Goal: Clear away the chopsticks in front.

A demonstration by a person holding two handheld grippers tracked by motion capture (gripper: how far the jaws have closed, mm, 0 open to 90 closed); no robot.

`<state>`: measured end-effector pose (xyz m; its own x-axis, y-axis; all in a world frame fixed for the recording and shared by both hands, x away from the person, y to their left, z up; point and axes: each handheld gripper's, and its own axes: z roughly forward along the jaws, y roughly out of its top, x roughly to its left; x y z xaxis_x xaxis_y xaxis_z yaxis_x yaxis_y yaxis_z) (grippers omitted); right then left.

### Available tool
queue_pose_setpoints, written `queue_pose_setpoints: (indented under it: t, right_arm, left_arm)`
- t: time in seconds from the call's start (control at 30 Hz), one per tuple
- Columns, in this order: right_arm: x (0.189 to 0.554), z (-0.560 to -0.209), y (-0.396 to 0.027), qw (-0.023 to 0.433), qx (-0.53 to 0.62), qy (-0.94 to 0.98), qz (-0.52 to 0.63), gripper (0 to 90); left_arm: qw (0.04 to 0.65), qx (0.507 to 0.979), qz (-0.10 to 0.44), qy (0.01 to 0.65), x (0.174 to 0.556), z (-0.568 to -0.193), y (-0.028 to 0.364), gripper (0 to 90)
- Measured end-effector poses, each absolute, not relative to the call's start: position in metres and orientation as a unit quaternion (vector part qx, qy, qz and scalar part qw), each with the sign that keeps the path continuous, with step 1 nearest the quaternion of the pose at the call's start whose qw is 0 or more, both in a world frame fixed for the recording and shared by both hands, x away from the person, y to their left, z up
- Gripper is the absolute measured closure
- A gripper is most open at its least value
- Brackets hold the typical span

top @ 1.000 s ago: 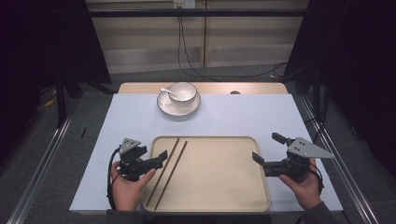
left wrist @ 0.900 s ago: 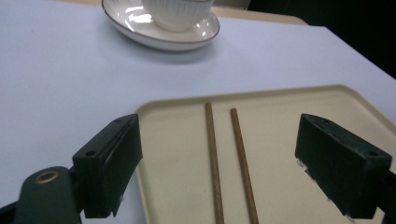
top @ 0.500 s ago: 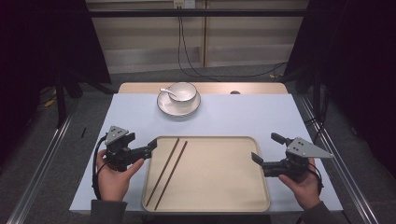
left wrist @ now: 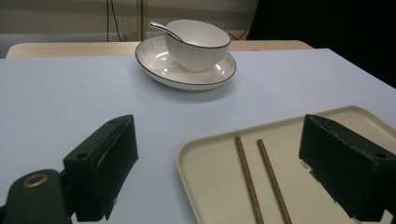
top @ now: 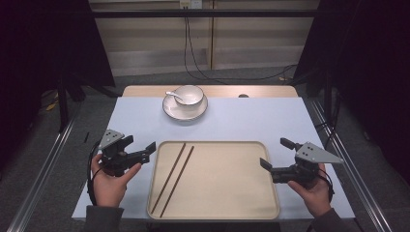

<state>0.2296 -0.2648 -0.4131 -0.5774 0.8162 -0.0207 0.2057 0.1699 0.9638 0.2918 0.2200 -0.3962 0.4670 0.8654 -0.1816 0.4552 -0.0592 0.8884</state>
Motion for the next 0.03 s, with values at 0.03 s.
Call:
queue_pose_setpoints:
  t: [0.03]
  right_arm:
    - [0.2295, -0.4132, -0.2646, 0.282, 0.362, 0.710, 0.534, 2.6]
  left_arm:
    - [0.496, 0.699, 0.206, 0.472, 0.2924, -0.3969, 0.2200, 11.3]
